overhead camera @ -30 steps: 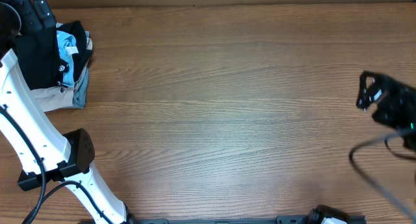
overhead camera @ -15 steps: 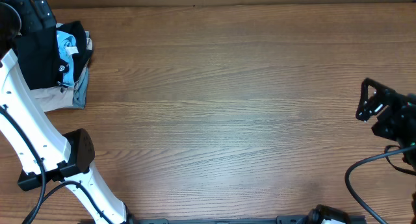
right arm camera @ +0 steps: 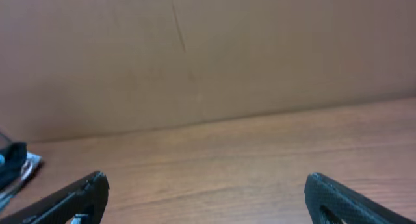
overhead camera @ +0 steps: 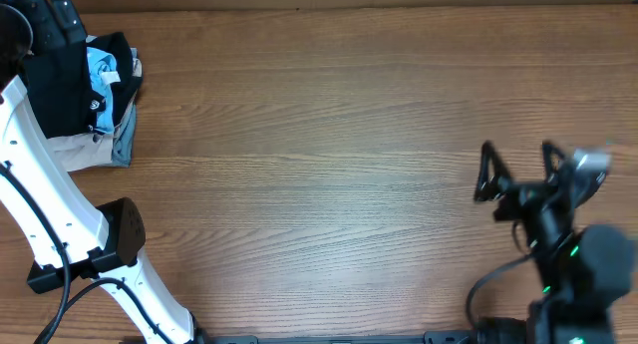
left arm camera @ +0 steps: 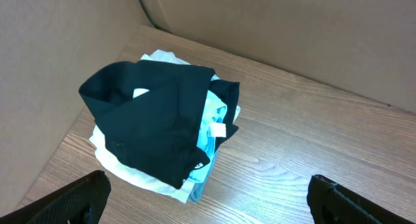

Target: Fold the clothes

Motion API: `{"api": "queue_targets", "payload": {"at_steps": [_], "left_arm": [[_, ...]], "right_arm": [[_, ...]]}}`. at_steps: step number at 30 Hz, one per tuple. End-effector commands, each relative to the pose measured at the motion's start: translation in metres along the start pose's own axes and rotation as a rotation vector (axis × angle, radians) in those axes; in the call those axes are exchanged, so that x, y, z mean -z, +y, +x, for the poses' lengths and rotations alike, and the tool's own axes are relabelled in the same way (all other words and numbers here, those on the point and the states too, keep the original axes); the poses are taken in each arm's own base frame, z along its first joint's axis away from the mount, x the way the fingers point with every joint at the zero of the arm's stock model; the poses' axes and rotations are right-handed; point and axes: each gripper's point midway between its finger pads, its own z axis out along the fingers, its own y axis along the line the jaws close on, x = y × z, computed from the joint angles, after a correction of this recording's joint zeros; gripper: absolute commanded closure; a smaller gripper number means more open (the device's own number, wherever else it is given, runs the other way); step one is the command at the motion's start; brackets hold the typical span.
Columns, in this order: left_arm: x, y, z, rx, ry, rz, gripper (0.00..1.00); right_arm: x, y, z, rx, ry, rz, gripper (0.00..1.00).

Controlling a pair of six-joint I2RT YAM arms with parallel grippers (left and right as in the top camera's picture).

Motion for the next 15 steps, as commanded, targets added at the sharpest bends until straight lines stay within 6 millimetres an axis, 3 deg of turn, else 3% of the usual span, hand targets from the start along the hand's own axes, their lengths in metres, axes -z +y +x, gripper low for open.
{"api": "queue_targets", "payload": {"at_steps": [1, 7, 15], "left_arm": [[0.000, -0.002, 0.000, 0.009, 0.001, 0.009, 0.00], [0.000, -0.002, 0.000, 0.008, 0.001, 0.010, 0.00], [0.000, -0.002, 0.000, 0.009, 0.001, 0.009, 0.00]], "right_arm": [[0.009, -0.003, 0.038, 0.011, -0.043, -0.015, 0.00], [0.015, -0.012, 0.082, 0.023, -0.101, -0.020, 0.00], [0.003, -0.017, 0.111, 0.022, -0.106, -0.033, 0.00]]}}
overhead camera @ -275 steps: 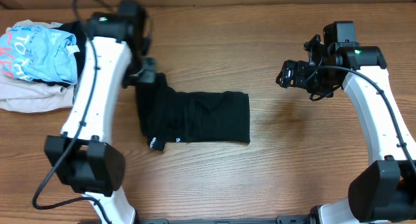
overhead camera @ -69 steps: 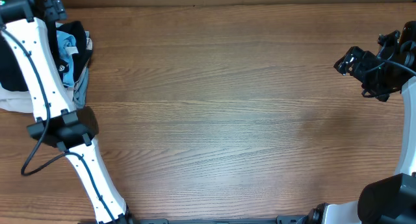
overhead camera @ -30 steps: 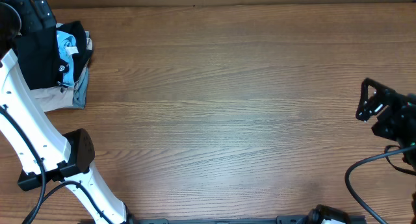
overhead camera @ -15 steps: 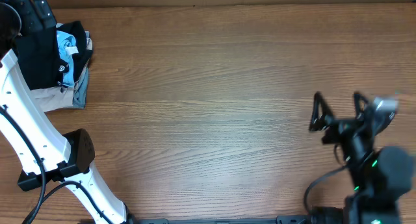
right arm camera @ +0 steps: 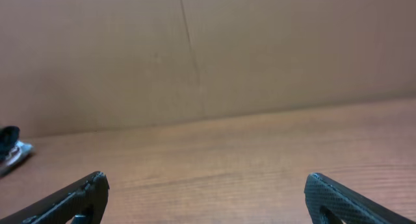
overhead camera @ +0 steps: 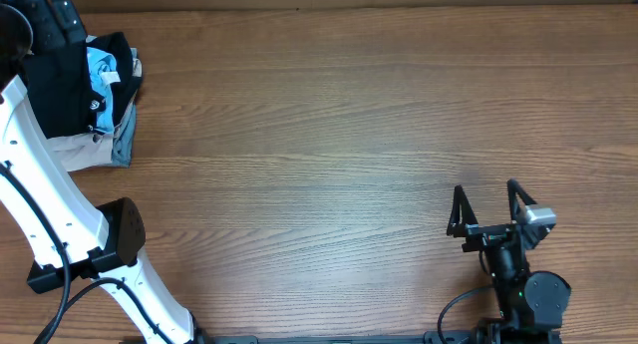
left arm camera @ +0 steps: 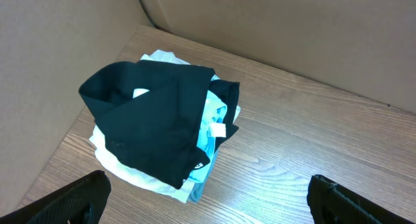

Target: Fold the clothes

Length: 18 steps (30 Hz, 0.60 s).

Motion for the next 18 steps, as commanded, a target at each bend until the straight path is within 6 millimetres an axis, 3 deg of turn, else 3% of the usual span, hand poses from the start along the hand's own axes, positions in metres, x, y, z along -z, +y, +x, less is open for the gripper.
{"api": "queue_targets", "payload": {"at_steps": [1, 18], "left_arm": [[0.0001, -0.0023, 0.0002, 0.008, 0.001, 0.010, 0.00], [0.0001, -0.0023, 0.0002, 0.009, 0.001, 0.010, 0.00]], "right_arm": [[-0.0004, -0.0006, 0.0100, -0.008, 0.020, 0.001, 0.00], [-0.0002, -0.0018, 0.0152, -0.012, 0.042, 0.007, 0.00]]}}
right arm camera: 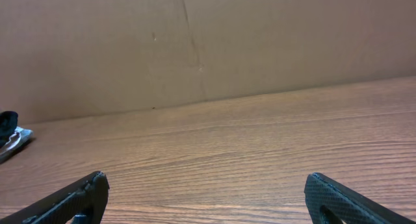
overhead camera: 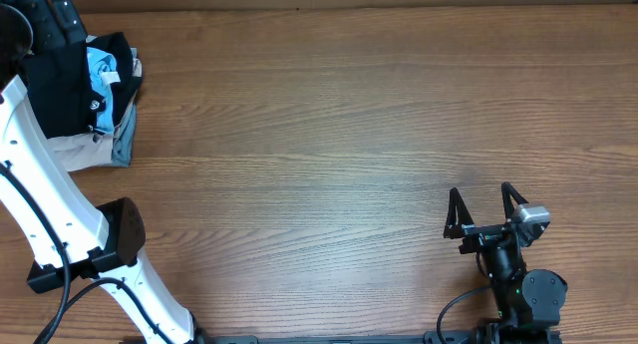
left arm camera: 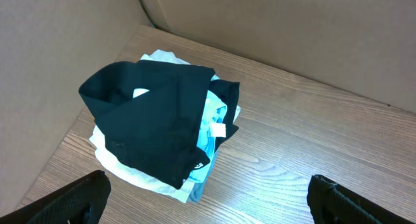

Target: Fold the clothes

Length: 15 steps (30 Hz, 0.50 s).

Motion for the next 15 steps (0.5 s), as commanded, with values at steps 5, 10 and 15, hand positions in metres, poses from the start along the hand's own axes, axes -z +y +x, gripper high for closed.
{"api": "queue_targets", "payload": {"at_steps": [5, 10, 15], "left_arm": [[0.000, -0.002, 0.000, 0.008, 0.001, 0.010, 0.00], [-0.010, -0.003, 0.003, 0.005, 0.021, 0.007, 0.00], [-0.005, -0.044, 0.006, -0.059, 0.022, 0.075, 0.00]], "right_arm": [[0.000, -0.001, 0.002, -0.002, -0.005, 0.004, 0.00], [0.000, -0.001, 0.002, -0.002, -0.005, 0.004, 0.00], [0.000, -0.001, 0.002, -0.002, -0.005, 0.004, 0.00]]}}
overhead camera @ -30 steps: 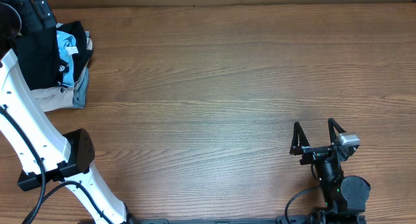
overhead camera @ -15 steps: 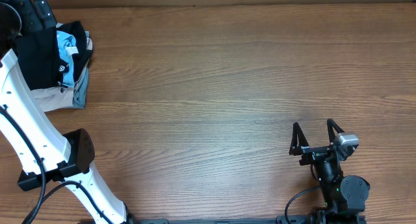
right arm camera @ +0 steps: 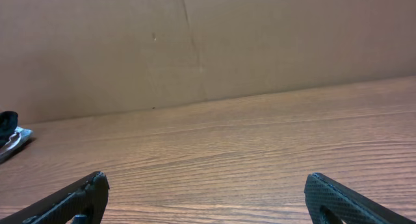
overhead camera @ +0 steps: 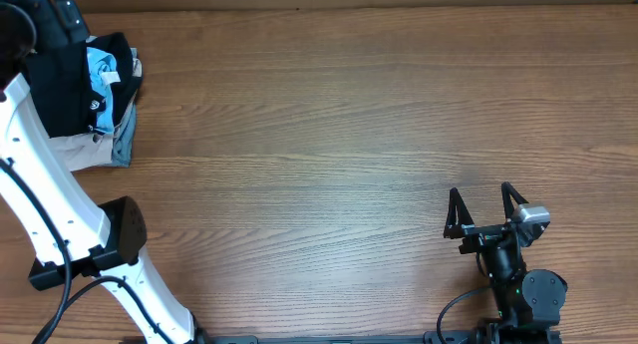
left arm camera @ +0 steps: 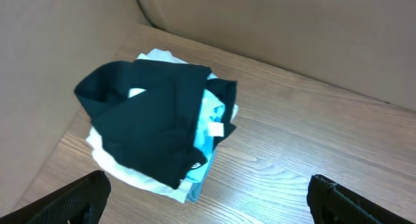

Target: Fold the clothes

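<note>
A pile of clothes [left arm camera: 159, 130] lies in the table's far left corner: a black garment on top, then light blue, white and grey pieces. In the overhead view the pile [overhead camera: 105, 75] is partly hidden by my left arm. Above it and a little in front hangs my left gripper [left arm camera: 208, 201], open, holding nothing. My right gripper [overhead camera: 483, 209] stands low at the front right, far from the pile. It is open, and only bare wood shows between its fingers [right arm camera: 71, 198].
Cardboard walls [left arm camera: 292, 36] close off the back and left sides of the wooden table [overhead camera: 329, 135]. My white left arm [overhead camera: 40, 204] runs along the left edge down to its base at the front. The right arm's base [overhead camera: 523, 294] sits at the front edge.
The pile sits slightly further left in the left wrist view, so that gripper has shifted a little. The right arm has not moved. Both grippers stay open.
My right gripper was first raised near the right edge, open. Then it stood lower, nearer the front right, where it has stayed. My left gripper hung open over the pile throughout, and the clothes have not changed.
</note>
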Motion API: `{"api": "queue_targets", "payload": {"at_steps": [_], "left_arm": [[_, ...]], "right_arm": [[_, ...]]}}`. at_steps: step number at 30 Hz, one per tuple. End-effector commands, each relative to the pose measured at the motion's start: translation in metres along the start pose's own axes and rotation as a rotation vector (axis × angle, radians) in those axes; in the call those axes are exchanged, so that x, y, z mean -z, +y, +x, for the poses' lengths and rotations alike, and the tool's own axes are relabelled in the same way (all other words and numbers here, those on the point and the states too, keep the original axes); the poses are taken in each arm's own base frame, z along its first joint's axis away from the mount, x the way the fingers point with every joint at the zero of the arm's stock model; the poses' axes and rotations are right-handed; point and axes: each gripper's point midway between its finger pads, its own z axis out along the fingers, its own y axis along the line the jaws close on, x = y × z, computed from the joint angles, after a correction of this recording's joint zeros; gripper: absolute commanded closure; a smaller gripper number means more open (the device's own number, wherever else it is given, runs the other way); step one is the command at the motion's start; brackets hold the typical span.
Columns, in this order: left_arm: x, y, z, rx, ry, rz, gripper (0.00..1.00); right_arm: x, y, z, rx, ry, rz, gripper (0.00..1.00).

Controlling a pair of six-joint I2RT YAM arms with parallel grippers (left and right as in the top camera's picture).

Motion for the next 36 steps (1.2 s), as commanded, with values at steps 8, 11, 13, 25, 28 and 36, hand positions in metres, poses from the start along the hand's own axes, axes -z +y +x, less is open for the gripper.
{"api": "queue_targets", "payload": {"at_steps": [8, 11, 13, 25, 28, 36], "left_arm": [[0.041, -0.182, 0.038, -0.290, 0.005, 0.328, 0.00], [0.067, -0.234, 0.062, -0.387, 0.005, 0.432, 0.00], [0.085, -0.262, 0.078, -0.446, 0.005, 0.495, 0.00], [0.136, -0.287, 0.172, -0.744, 0.157, 0.551, 0.00], [0.138, -0.265, 0.195, -0.692, 0.263, 0.553, 0.00], [0.123, -0.214, 0.188, -0.515, 0.132, 0.571, 0.00]], "right_arm": [[0.000, -0.001, 0.001, -0.002, -0.006, 0.004, 0.00], [0.000, -0.001, 0.001, -0.002, -0.006, 0.004, 0.00], [0.000, -0.001, 0.001, -0.002, -0.006, 0.004, 0.00], [0.000, -0.001, 0.001, -0.002, -0.006, 0.004, 0.00], [0.000, -0.001, 0.001, -0.002, -0.006, 0.004, 0.00], [0.000, -0.001, 0.001, -0.002, -0.006, 0.004, 0.00]]}}
